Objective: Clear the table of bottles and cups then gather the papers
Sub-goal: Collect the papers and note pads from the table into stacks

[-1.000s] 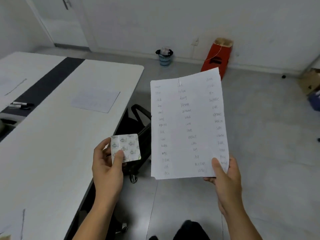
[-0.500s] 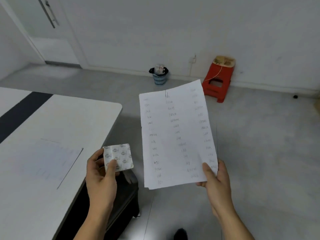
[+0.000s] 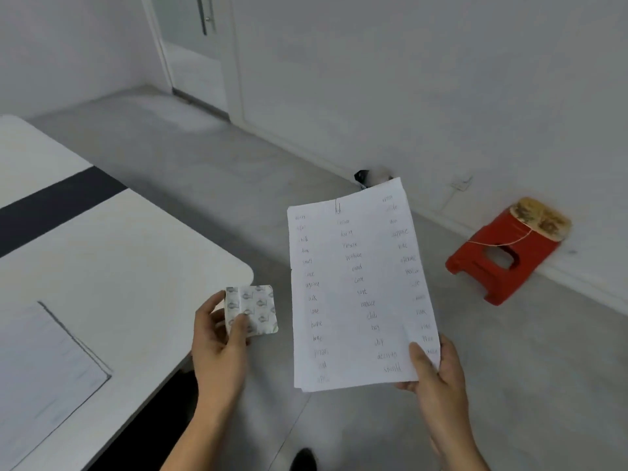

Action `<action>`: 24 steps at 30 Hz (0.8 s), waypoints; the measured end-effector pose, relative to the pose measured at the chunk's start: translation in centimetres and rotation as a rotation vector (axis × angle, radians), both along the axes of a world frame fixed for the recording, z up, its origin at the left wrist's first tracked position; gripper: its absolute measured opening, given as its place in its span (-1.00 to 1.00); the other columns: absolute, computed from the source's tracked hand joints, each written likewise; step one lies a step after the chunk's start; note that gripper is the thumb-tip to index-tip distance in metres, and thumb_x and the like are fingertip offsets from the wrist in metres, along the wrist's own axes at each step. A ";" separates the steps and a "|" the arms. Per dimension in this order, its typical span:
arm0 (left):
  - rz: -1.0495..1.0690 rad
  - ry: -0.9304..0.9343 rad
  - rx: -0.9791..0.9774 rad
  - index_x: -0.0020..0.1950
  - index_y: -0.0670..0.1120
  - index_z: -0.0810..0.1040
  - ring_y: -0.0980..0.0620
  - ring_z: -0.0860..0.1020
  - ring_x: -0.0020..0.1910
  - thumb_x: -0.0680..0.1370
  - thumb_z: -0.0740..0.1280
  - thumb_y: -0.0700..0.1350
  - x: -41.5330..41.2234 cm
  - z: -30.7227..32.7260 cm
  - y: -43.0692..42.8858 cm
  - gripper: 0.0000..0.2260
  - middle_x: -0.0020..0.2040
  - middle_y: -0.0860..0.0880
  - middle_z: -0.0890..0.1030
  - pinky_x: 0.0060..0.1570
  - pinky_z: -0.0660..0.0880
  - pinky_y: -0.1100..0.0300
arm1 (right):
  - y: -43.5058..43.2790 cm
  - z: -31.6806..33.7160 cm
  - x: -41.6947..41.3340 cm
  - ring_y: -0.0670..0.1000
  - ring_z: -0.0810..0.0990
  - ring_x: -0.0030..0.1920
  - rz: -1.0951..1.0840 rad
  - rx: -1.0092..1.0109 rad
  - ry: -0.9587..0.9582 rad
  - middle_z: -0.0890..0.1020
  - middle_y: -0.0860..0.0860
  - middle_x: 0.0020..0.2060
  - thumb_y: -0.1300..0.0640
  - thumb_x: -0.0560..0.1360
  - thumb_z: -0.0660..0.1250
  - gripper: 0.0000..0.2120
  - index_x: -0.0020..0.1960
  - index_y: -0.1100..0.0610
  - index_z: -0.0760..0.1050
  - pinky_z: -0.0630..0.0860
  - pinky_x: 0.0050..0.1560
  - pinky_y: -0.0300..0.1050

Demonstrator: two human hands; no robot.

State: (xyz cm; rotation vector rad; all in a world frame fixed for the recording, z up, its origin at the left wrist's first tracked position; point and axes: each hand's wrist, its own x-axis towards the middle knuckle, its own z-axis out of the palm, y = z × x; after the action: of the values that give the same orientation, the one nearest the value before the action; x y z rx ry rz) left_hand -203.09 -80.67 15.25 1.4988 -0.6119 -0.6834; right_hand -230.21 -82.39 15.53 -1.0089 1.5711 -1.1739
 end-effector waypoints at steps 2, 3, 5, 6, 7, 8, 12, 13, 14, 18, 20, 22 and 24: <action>0.000 -0.038 0.002 0.28 0.10 0.47 -0.04 0.61 0.04 0.58 0.32 -0.28 -0.1 1.3 -4.2 -0.64 0.12 -0.01 0.61 -0.07 0.60 0.03 | -4.6 0.9 -0.4 0.06 0.66 0.01 0.013 -0.011 -0.010 0.66 0.00 0.06 0.23 0.62 0.26 -0.76 0.25 0.01 0.43 0.63 -0.29 -0.04; -0.004 -0.051 0.008 0.28 0.10 0.46 0.01 0.61 0.03 0.58 0.32 -0.28 -0.1 1.8 -6.0 -0.64 0.12 0.02 0.61 -0.10 0.61 0.09 | -6.7 1.1 -0.4 0.07 0.66 0.01 0.019 -0.014 -0.022 0.66 0.00 0.06 0.23 0.62 0.26 -0.76 0.25 0.00 0.44 0.64 -0.27 0.00; 0.005 -0.064 0.014 0.29 0.08 0.46 0.11 0.61 0.00 0.58 0.31 -0.29 0.2 2.4 -9.4 -0.63 0.11 0.06 0.62 -0.17 0.60 0.19 | -10.9 1.1 -0.1 0.11 0.66 0.01 0.041 -0.017 -0.055 0.66 0.01 0.06 0.24 0.62 0.26 -0.77 0.21 -0.03 0.45 0.63 -0.26 0.06; 0.023 -0.070 0.017 0.30 0.07 0.46 0.13 0.61 -0.02 0.58 0.32 -0.29 0.3 2.5 -11.1 -0.64 0.11 0.05 0.62 -0.19 0.60 0.23 | -13.1 0.8 0.2 0.12 0.66 -0.01 0.057 -0.014 -0.067 0.66 0.03 0.05 0.24 0.62 0.26 -0.77 0.20 -0.03 0.45 0.62 -0.27 0.05; 0.050 -0.079 0.018 0.30 0.05 0.46 0.13 0.61 -0.04 0.58 0.32 -0.29 0.4 2.4 -12.8 -0.64 0.10 0.04 0.62 -0.22 0.58 0.26 | -15.5 0.3 0.4 0.14 0.66 -0.01 0.079 -0.012 -0.081 0.66 0.04 0.05 0.24 0.62 0.26 -0.77 0.21 -0.01 0.45 0.61 -0.28 0.04; 0.084 -0.087 0.018 0.30 0.03 0.46 0.13 0.61 -0.05 0.58 0.32 -0.30 0.5 2.2 -14.4 -0.64 0.09 0.02 0.62 -0.25 0.57 0.27 | -17.8 -0.3 0.8 0.15 0.65 0.00 0.106 -0.006 -0.098 0.65 0.06 0.06 0.24 0.62 0.26 -0.76 0.24 0.02 0.45 0.61 -0.27 0.05; 0.233 -0.115 0.055 0.27 0.08 0.46 0.16 0.61 -0.07 0.58 0.31 -0.30 1.0 1.2 -20.2 -0.64 0.08 0.02 0.62 -0.23 0.58 0.21 | -27.5 -3.3 3.0 0.17 0.64 0.02 0.244 0.046 -0.138 0.63 0.08 0.08 0.25 0.62 0.26 -0.74 0.28 0.04 0.42 0.60 -0.26 0.06; 0.274 -0.125 0.072 0.27 0.09 0.46 0.17 0.60 -0.07 0.58 0.31 -0.30 1.3 1.2 -21.5 -0.64 0.08 0.03 0.62 -0.22 0.58 0.19 | -30.0 -3.8 3.7 0.17 0.64 0.02 0.290 0.059 -0.144 0.63 0.08 0.09 0.24 0.62 0.26 -0.74 0.28 0.03 0.43 0.60 -0.26 0.05; 0.323 -0.136 0.087 0.27 0.09 0.46 0.18 0.60 -0.07 0.58 0.31 -0.30 1.6 1.4 -22.7 -0.64 0.08 0.03 0.62 -0.22 0.58 0.18 | -32.5 -4.2 4.4 0.18 0.64 0.03 0.343 0.074 -0.150 0.63 0.08 0.09 0.23 0.62 0.26 -0.74 0.28 0.02 0.43 0.60 -0.26 0.05; 0.546 -0.150 0.136 0.25 0.14 0.43 0.14 0.60 -0.06 0.60 0.30 -0.28 3.3 3.1 -26.5 -0.64 0.06 0.07 0.59 -0.21 0.58 0.20 | -41.6 -3.9 8.4 0.15 0.63 0.02 0.555 0.132 -0.146 0.62 0.07 0.08 0.23 0.62 0.26 -0.75 0.27 0.03 0.43 0.60 -0.30 -0.03; 0.648 -0.163 0.143 0.27 0.13 0.42 0.08 0.59 0.01 0.60 0.30 -0.27 4.2 3.5 -28.2 -0.64 0.07 0.08 0.58 -0.18 0.57 0.15 | -45.8 -3.3 11.0 0.14 0.64 0.02 0.673 0.132 -0.133 0.62 0.06 0.07 0.23 0.62 0.26 -0.76 0.25 0.03 0.44 0.61 -0.30 -0.04; 0.744 -0.154 0.162 0.29 0.10 0.42 0.09 0.60 -0.02 0.60 0.30 -0.28 5.0 3.0 -29.6 -0.64 0.08 0.05 0.58 -0.18 0.55 0.14 | -49.2 -3.1 13.5 0.11 0.65 0.02 0.775 0.133 -0.097 0.63 0.03 0.07 0.21 0.62 0.26 -0.77 0.25 0.02 0.44 0.63 -0.27 -0.04; 0.826 -0.134 0.190 0.29 0.10 0.43 0.14 0.61 -0.08 0.59 0.30 -0.28 5.5 2.2 -30.5 -0.64 0.07 0.04 0.59 -0.17 0.55 0.12 | -51.8 -3.0 16.2 0.06 0.64 0.02 0.857 0.138 -0.065 0.63 0.00 0.07 0.20 0.62 0.25 -0.78 0.24 0.01 0.45 0.63 -0.25 -0.05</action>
State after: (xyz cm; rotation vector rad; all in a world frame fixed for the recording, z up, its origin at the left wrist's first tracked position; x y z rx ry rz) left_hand -197.61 -111.13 17.45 1.7984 0.0117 0.0026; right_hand -213.99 -134.17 12.55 -1.3357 0.9631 -0.4852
